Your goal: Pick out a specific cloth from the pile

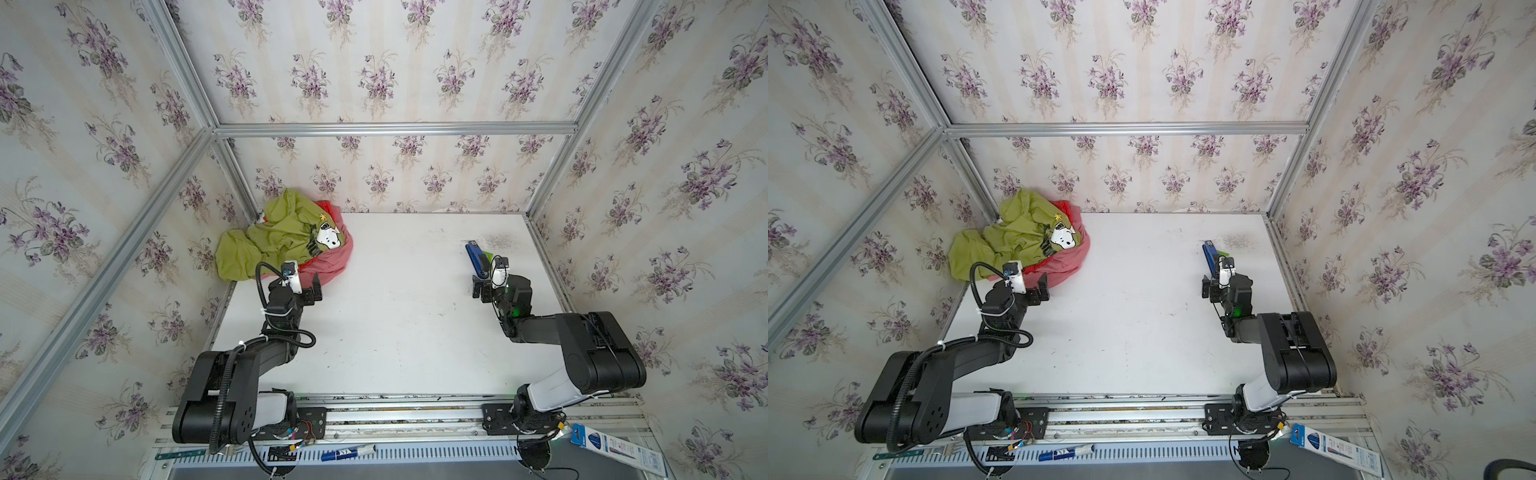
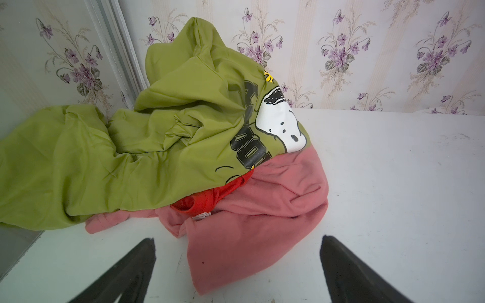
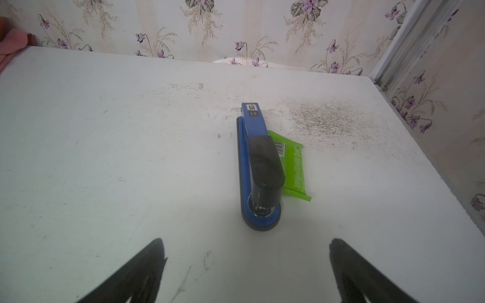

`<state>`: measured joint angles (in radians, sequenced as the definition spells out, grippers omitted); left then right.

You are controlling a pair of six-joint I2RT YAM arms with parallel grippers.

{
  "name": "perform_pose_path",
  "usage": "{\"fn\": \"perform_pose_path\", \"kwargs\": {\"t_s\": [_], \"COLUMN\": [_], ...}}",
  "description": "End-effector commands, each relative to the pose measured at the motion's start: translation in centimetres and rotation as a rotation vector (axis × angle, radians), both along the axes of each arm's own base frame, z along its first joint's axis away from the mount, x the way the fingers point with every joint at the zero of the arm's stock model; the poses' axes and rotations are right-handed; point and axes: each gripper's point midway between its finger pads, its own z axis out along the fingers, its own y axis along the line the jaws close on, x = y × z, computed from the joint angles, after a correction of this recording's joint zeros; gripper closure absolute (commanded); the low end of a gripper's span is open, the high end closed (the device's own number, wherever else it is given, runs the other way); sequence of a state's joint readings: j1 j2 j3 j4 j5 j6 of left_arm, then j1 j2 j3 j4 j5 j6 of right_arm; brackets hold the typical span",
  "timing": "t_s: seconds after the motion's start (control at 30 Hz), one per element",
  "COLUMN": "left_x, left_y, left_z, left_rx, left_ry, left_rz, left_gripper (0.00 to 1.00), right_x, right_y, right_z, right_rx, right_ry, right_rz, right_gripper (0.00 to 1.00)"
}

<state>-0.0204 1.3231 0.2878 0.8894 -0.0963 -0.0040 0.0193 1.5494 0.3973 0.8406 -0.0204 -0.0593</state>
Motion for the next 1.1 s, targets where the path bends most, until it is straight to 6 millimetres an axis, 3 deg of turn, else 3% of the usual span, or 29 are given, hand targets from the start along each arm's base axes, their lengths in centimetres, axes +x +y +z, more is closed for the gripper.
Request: {"fn": "perform_pose_path", "kwargs": {"t_s": [0.0,0.33,0.4,0.47,0.63,0.73,0.87,1.07], "left_x": [0.1,0.1,-0.1,-0.3,-0.7,-0.8,-0.8,-0.2], "left_y": [0.0,0.0,0.6,0.8,0.3,-0.1,0.1,-1.2], "left_z": [0.8,0.9,1.7,2.3,6.0,7.6,7.6,4.9], "left_rx": [0.008,0.014,0.023,0.034,0.008,-0.084,-0.254,-0.411], "left_ry": [-0.033,-0.036,-0.052,-0.027,-0.034,-0.02,0.09,0.31], "left_rz": [-0.001,0.006,0.061,0.098,0.082,0.086,0.161,0.19], "left_gripper": [0.0,0.0,0.0,0.0,0.0,0.0,0.0,0.0], "right_x": [0.3,0.3,0.2,-0.3,-1.1,-1.0,-0.8,-0.5], "right_y": [0.0,-0.2,-0.1,0.3,1.5,2.3,5.4,13.6], "right_z": [1.0,1.1,1.4,2.5,5.7,8.3,10.6,11.7], "right_rx": [0.004,0.001,0.002,-0.002,-0.04,0.102,0.34,0.442], "right_ry": [-0.041,-0.045,-0.057,-0.084,-0.054,-0.052,-0.052,0.024], "right_rz": [-0.001,-0.017,-0.008,0.013,0.036,-0.003,0.029,0.19], "right_gripper": [0.0,0.0,0.0,0.0,0.0,0.0,0.0,0.0]}}
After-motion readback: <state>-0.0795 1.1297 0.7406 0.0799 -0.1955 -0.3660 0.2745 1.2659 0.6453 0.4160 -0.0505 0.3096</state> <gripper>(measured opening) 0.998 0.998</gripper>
